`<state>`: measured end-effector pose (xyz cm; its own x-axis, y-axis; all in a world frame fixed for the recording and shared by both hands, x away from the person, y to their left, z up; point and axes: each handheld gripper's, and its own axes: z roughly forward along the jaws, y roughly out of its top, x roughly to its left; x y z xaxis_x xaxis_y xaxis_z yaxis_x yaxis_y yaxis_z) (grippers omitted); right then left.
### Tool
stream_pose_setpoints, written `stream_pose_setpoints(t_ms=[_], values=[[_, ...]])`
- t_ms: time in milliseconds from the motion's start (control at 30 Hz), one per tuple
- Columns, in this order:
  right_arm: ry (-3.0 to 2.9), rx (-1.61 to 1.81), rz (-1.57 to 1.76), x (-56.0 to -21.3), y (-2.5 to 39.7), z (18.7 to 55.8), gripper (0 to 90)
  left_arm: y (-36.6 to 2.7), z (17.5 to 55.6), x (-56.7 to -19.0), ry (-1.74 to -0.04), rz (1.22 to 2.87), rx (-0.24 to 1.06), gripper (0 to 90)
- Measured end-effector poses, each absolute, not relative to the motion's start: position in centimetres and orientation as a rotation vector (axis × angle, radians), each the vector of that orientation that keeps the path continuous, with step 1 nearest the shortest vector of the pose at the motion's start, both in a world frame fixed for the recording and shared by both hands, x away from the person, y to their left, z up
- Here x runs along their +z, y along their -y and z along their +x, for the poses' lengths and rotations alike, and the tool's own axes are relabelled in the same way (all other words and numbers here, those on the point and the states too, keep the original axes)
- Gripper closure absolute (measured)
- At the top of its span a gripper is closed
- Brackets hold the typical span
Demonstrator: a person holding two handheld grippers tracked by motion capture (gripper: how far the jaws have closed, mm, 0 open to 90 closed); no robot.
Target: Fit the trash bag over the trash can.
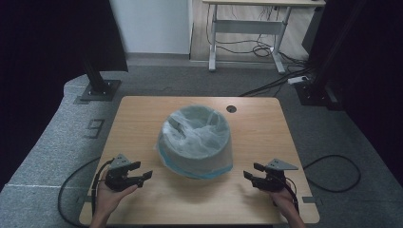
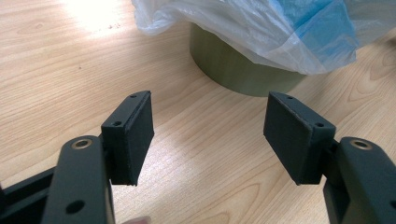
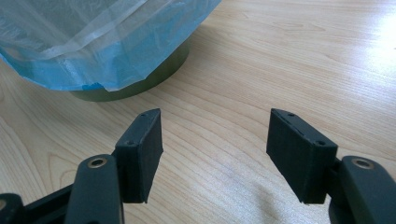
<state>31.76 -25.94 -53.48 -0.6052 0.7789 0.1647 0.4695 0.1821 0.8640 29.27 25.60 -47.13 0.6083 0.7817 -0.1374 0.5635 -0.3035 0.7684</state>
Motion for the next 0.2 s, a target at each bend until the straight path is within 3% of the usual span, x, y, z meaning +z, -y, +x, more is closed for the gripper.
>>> stream_pose_setpoints(t_ms=[200], values=[[-2.153, 1.386, 1.187, -53.51, 25.92, 31.76, 34.0, -25.68, 29.29, -47.25, -1.067, 2.003, 0.329, 33.1]])
